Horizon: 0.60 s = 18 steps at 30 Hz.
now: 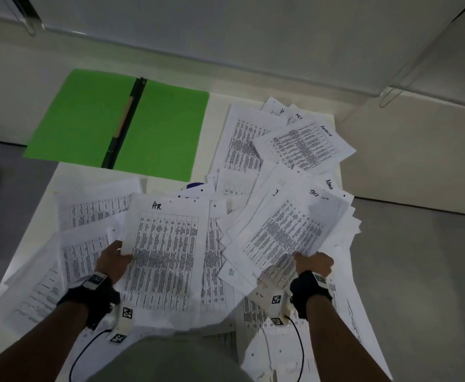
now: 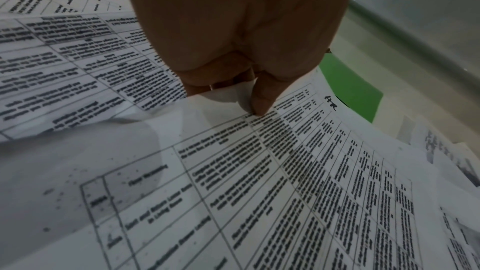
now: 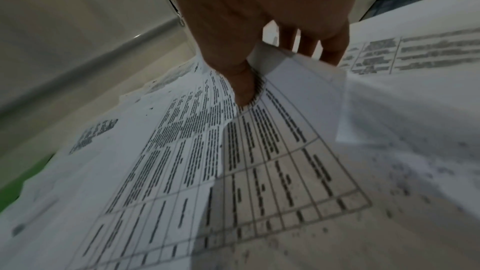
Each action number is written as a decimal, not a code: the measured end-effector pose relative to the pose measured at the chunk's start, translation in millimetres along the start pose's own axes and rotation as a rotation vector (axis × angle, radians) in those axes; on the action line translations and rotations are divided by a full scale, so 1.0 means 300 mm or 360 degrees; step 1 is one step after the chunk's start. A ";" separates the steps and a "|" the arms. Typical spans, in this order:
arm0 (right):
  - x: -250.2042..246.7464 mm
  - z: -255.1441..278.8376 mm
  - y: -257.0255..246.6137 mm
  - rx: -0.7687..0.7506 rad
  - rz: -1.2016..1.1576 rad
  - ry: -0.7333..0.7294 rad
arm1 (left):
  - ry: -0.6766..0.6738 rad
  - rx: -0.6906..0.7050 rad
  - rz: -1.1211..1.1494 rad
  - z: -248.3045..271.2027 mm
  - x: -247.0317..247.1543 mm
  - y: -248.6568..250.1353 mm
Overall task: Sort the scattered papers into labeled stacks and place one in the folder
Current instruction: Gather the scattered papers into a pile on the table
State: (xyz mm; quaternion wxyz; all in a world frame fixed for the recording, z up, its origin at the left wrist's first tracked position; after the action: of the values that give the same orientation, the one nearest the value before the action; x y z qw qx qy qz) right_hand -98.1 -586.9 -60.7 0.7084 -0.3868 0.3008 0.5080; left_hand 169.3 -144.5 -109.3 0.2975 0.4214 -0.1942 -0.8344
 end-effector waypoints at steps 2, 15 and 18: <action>-0.007 -0.011 -0.009 -0.0020 -0.0135 -0.0057 | -0.0014 0.0015 -0.0035 -0.005 0.001 0.004; -0.151 0.141 -0.193 -0.0669 -0.1225 -0.0221 | -0.0036 0.0025 0.0001 0.027 -0.023 0.035; -0.142 0.237 -0.233 -0.0827 -0.1343 -0.0567 | -0.0025 0.0007 0.0126 0.049 -0.047 0.043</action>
State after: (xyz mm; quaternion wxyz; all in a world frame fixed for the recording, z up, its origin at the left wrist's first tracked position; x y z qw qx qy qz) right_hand -42.2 -559.8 28.0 0.7722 -0.5449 -0.1421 0.2942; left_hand 168.1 -143.8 -85.1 0.3278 0.4075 -0.2147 -0.8248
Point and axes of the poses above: each hand's wrist, its own z-axis away from the middle knuckle, its own x-axis out of the palm, y = z × x, the point moved 6 cm from there along -z, towards the middle knuckle, and after that the axes turned 2 degrees about x, right-handed, at the moved point
